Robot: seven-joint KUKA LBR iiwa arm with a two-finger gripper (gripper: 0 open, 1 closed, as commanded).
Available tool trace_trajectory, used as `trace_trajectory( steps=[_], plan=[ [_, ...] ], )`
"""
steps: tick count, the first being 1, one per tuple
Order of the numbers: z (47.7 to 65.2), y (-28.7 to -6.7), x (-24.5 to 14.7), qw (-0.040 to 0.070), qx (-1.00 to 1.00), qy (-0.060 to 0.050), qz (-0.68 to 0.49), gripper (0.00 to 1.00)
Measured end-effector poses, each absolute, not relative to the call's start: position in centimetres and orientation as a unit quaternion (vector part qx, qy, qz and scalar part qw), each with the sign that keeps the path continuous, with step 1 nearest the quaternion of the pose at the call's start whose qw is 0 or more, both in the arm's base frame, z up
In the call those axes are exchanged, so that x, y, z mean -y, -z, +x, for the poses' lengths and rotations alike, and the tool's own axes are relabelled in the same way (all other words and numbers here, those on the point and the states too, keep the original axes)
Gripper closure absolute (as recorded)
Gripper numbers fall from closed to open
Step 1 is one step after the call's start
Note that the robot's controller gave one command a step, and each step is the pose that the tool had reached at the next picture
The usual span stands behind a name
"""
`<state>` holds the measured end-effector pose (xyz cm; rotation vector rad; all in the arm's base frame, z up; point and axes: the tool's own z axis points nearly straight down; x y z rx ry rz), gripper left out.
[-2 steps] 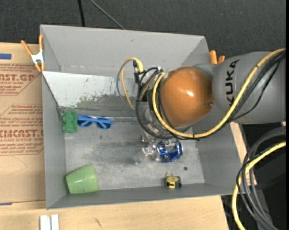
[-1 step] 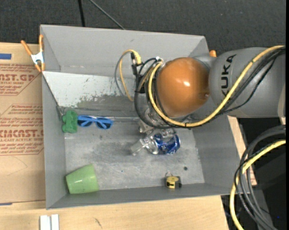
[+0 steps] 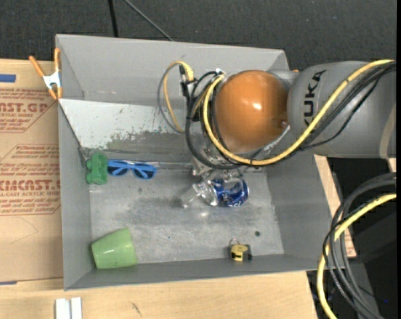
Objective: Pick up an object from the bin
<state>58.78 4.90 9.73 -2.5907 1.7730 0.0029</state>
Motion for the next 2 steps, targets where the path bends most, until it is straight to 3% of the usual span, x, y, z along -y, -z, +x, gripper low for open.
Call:
trace_trajectory(
  steps=[1,2],
  plan=[
    [58.8,-9.9,-5.0,0.001,-0.565,-0.002,-0.825,1.0],
    [58.4,-20.8,-5.4,0.004,-0.559,0.002,-0.829,1.0]
  ],
)
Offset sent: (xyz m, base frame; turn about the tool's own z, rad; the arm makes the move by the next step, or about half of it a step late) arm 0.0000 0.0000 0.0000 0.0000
